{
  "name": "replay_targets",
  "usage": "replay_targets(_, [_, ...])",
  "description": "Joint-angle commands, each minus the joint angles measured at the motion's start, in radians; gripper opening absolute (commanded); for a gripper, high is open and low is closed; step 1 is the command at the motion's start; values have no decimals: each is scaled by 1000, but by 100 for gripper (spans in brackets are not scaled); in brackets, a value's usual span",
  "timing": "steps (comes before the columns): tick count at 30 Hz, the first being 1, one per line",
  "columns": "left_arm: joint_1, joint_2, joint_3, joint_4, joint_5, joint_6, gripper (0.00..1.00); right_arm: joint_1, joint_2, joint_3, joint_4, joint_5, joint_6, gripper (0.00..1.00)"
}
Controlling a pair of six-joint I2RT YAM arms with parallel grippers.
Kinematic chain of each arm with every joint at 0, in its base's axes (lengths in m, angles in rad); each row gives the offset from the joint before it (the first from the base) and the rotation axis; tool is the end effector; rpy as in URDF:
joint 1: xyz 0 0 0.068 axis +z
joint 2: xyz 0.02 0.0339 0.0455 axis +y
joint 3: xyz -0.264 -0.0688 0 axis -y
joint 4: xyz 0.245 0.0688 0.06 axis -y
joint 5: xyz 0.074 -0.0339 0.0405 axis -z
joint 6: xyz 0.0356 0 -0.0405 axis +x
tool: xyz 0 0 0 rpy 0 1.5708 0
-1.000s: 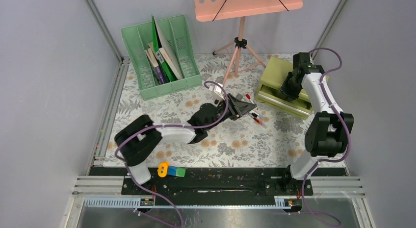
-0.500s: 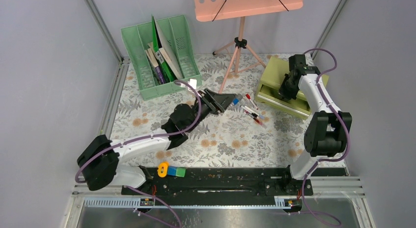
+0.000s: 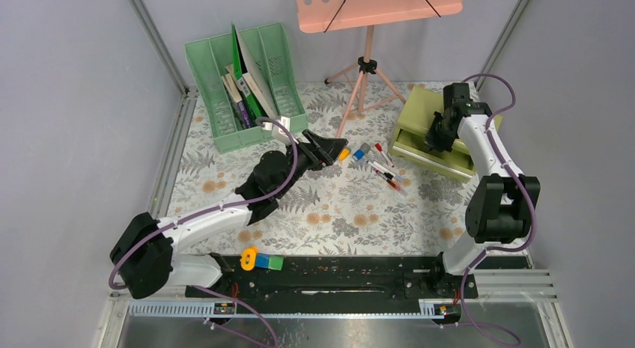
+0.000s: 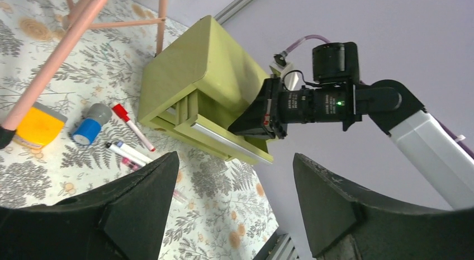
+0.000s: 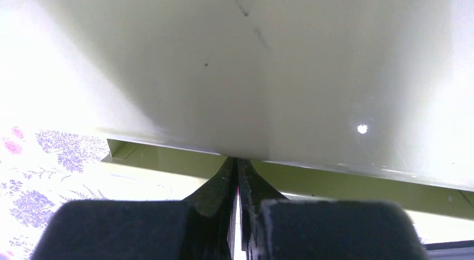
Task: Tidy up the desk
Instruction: Open the drawer in the storage box.
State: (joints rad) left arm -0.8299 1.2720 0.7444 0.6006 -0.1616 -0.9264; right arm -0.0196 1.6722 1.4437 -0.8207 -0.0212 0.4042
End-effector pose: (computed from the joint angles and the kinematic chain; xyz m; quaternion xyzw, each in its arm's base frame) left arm 0.2020 -0.2123 0.3023 -0.0918 0.6750 -0.5267 0.5085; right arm 0.3535 -0.0062 0.2841 0.2005 0.9451 0.0593 0.2511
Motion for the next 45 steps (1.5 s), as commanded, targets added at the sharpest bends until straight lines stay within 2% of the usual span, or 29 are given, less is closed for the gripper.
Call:
replay_targets(1, [22,-68,13,-38,21,38,77,10,-42,-7,-29,-29,-20,6])
replay_targets(9, [61,-188,22,-238,-2,139,80,15,-90,-27,-31,9,-17,12])
replay_targets(10, [62,-203,22,-257,-15,151,81,47,-110,-26,-33,15,-15,13])
replay_targets(13, [62,-257,34,-341,-71,183,81,90,-167,-19,-44,80,-17,22])
replay_targets(18, [63,-345,53,-443,-115,244,82,146,-267,-45,-51,91,6,33])
replay_targets(23, [62,-432,54,-537,-182,265,82,230,-351,-109,-9,70,36,54])
replay_targets(26, [61,-489,31,-580,-229,223,82,288,-361,-135,17,76,52,62])
replay_targets(30, [62,-553,3,-631,-283,192,82,355,-338,-147,43,83,95,73])
replay_targets(37, [63,-577,23,-769,-400,220,92,432,-218,-104,75,80,142,89])
replay_targets(45, [63,-569,21,-796,-445,257,95,474,11,31,117,45,176,92])
